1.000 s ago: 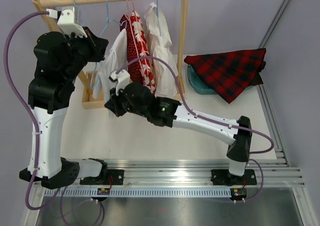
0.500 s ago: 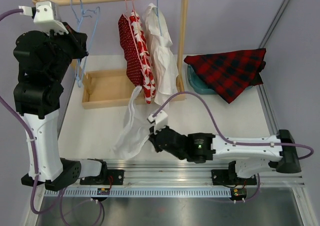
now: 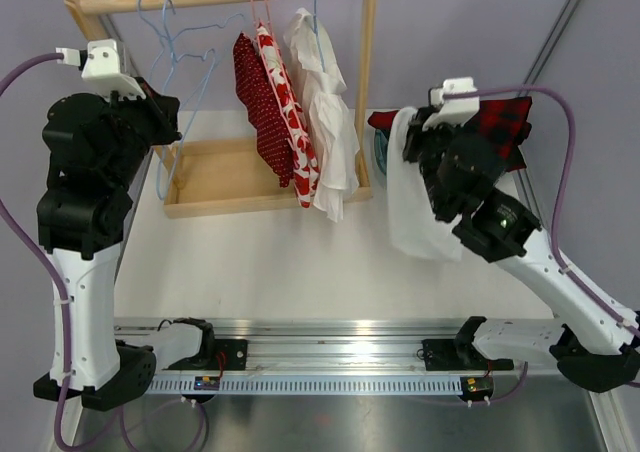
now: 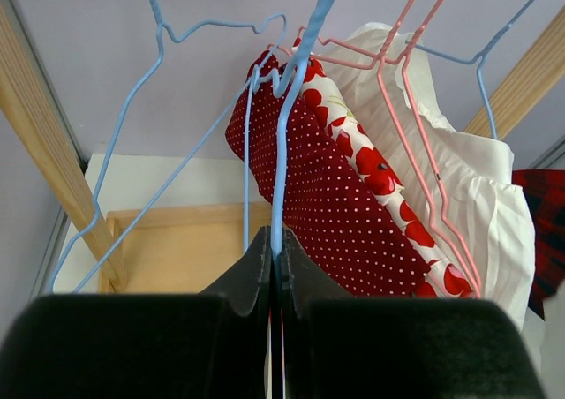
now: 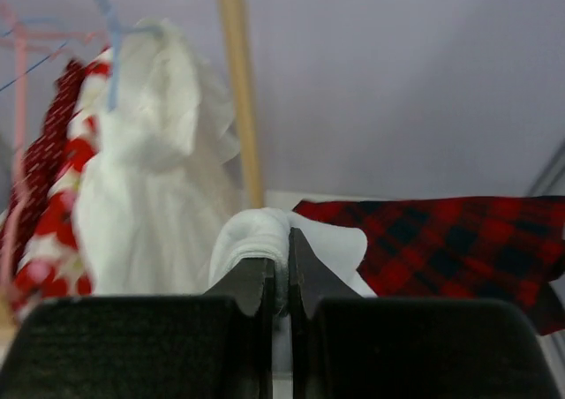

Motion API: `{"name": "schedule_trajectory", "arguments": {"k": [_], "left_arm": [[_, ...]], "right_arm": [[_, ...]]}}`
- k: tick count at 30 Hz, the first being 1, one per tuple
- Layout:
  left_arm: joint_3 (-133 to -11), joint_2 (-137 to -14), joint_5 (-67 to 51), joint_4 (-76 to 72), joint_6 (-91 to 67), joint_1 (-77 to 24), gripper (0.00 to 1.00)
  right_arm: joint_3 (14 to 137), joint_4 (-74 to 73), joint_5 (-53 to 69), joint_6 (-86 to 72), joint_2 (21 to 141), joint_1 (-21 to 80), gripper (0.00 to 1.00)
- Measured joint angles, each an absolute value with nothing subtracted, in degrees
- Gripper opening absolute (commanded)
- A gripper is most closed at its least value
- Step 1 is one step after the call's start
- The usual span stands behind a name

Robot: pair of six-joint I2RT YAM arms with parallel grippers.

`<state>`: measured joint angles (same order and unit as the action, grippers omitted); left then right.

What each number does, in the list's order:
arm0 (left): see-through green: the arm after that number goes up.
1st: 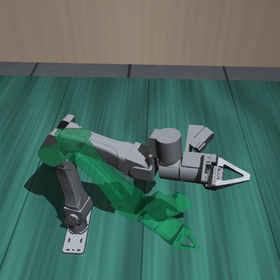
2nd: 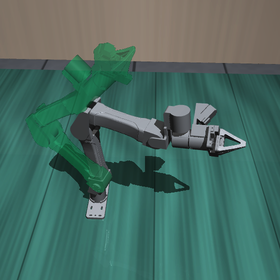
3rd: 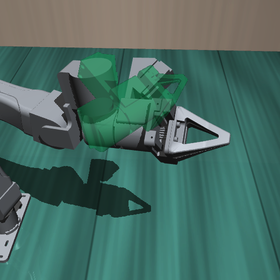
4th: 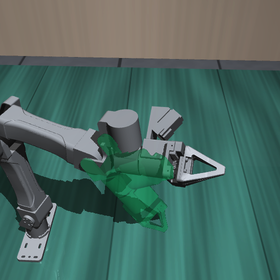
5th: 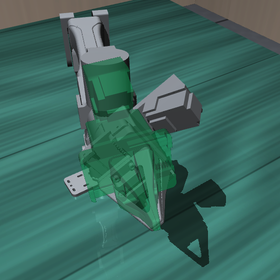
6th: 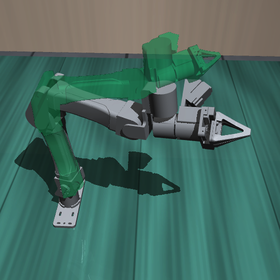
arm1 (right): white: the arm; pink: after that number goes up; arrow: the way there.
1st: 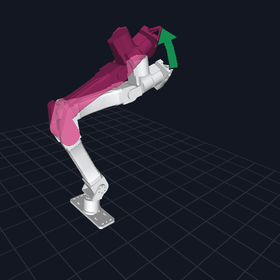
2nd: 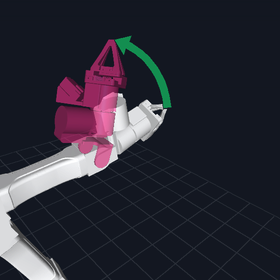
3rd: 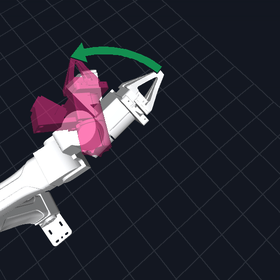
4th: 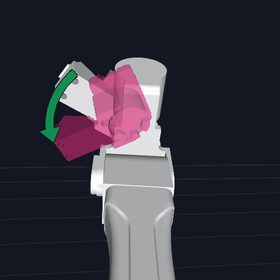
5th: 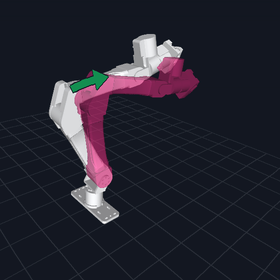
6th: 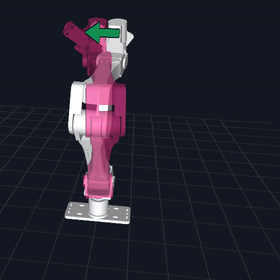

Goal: Remove the skirt from the hanger

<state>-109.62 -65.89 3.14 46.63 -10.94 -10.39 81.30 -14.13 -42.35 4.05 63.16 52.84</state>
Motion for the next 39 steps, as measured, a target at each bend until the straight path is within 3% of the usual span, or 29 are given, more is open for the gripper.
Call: {"name": "schedule_trajectory", "arguments": {"k": [9, 16, 19, 23, 27, 32, 39], "left_arm": [[-105.49, -64.58, 2.24, 46.33, -10.96, -10.39, 0.0], [-106.41, -65.58, 1.72, 46.04, -11.2, -10.39, 0.0], [-107.22, -66.96, 1.69, 45.28, -11.88, -10.39, 0.0], [-109.58, -69.84, 1.72, 44.45, -12.49, -10.39, 0.0], [-114.56, -74.39, 2.15, 43.57, -12.51, -10.39, 0.0], [-121.32, -80.99, 3.73, 42.41, -12.53, -10.04, 0.0], [-121.8, -87.22, 3.9, 41.1, -14.55, -6.96, 0.02]], "right_arm": [[97.6, -8.62, -33.23, 4.38, 80.44, 19.31, 0.0], [94.0, -3.92, -32.8, -1.43, 88.2, 14.9, 0.0], [93.71, -4.67, -30.63, -4.45, 94.17, 13.63, 0.99], [92.36, -9.04, -27.11, -8.14, 100.95, 12.27, 0.99], [81.45, -9.34, -22.11, -13.47, 98.24, 12.16, 0.99], [67.31, -9.21, -15.31, -18.74, 86.74, 12.16, 0.99], [54.63, -8.45, -8.82, -24.53, 64.84, 12.21, 1.0]]}}
